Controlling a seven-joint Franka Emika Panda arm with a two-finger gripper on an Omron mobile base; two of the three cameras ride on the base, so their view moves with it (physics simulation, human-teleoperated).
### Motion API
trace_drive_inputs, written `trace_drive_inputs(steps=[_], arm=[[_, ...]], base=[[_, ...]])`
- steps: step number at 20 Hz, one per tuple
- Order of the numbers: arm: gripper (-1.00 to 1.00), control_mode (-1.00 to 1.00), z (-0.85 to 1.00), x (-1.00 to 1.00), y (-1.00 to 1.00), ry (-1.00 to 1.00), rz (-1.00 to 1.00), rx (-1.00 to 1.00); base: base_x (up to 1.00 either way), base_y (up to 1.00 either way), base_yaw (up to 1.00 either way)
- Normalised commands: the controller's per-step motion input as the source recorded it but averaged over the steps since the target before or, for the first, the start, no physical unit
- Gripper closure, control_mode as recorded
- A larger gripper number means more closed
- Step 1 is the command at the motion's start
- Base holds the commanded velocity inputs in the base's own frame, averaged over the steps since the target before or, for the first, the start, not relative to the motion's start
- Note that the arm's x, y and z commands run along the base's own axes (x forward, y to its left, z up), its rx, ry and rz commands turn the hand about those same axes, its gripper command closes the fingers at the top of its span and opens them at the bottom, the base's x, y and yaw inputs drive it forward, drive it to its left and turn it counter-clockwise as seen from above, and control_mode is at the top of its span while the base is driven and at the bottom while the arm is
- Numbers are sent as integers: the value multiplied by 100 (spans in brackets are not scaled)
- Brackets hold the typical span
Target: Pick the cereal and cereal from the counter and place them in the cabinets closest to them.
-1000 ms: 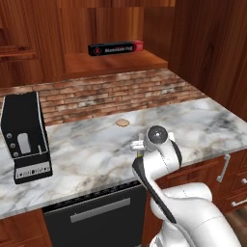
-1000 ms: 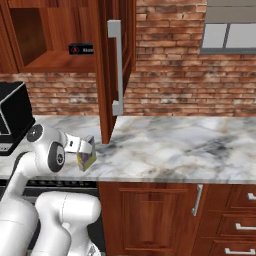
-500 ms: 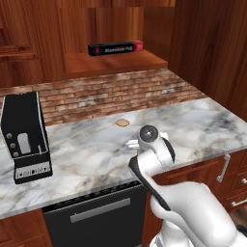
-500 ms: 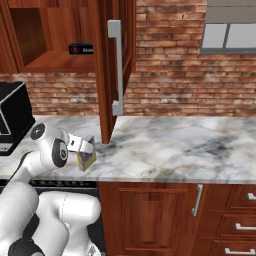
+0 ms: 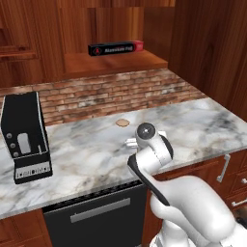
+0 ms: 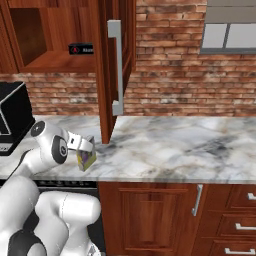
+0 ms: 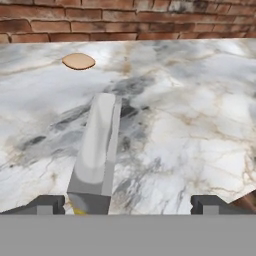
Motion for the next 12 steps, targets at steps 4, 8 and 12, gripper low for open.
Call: trace_drive_inputs(steps=[4,8,12], arm=[[-100,-100,-2,3,-1,0,0,0],[-100,-100,-4,1,-1,0,0,0],[-100,-100,-5,9,0,0,-1,0]], base=[[0,0,0],[0,0,0],[0,0,0]])
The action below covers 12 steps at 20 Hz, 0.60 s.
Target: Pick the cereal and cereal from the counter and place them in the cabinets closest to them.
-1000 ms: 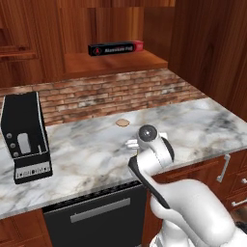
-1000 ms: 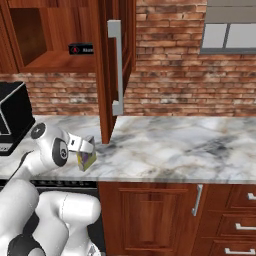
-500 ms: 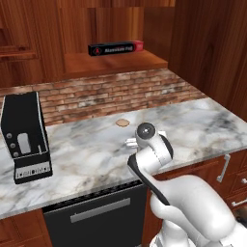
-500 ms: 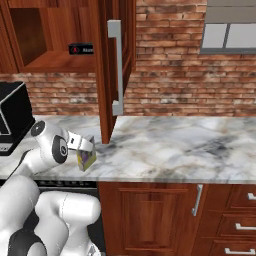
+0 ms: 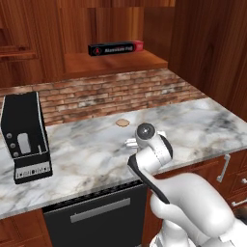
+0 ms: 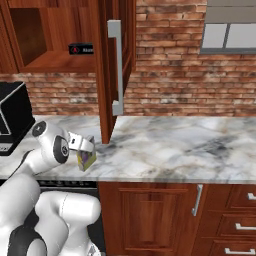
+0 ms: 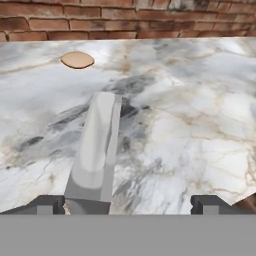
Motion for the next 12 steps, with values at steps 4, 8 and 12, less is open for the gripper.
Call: trace_drive_inputs(steps=[4,8,12], arm=[[-100,-100,-7,9,6,0,-2,0],[-100,-100,-5,8,8,0,-3,0],[-100,-100,-7,7,11,0,-3,0]], base=[[0,0,0],[0,0,0],[0,0,0]])
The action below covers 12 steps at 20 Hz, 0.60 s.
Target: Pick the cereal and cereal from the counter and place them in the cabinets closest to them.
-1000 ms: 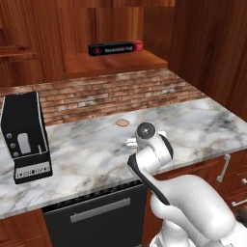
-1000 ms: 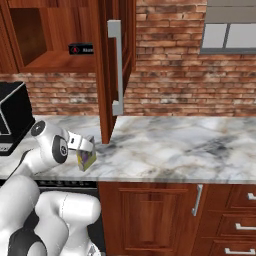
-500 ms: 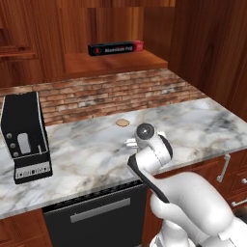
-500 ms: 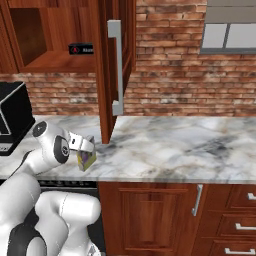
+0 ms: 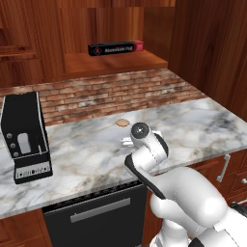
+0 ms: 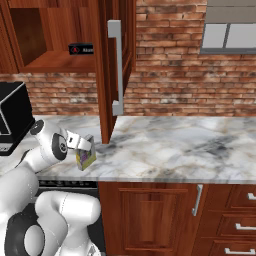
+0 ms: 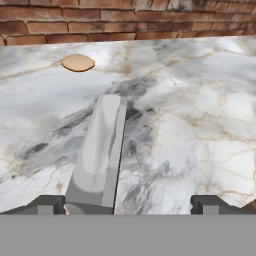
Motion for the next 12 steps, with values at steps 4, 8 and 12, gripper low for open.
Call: trace_drive_inputs(steps=[4,8,12], arm=[[-100,-100,-25,0,-1,2,-2,0],[100,-100,-11,0,0,1,-1,0],[100,-100,0,0,0,0,0,0]], base=[[0,0,0],[0,0,0],[0,0,0]])
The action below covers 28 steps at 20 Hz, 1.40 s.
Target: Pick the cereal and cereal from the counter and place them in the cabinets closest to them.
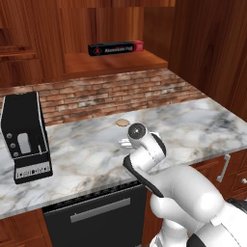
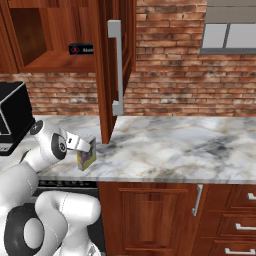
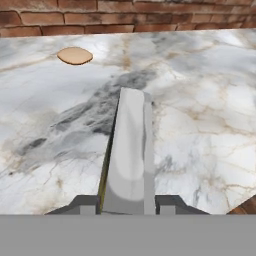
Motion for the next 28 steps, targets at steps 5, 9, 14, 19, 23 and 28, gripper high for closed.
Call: trace_drive_inputs(steps=[5,9,14,19,23,28], arm=[[100,-100,21,0,0,0,-5,1],[100,-100,57,0,7,-1,-8,0],[100,-100,71,0,11,-2,-7,0],[100,-100,74,-3,4,0,-3,0],[100,-100,54,-31,1,0,0,0],[100,-100,52,-37,5,0,0,0]], base=[[0,0,0],[0,0,0],[0,0,0],[0,0,0],[0,0,0],[0,0,0]])
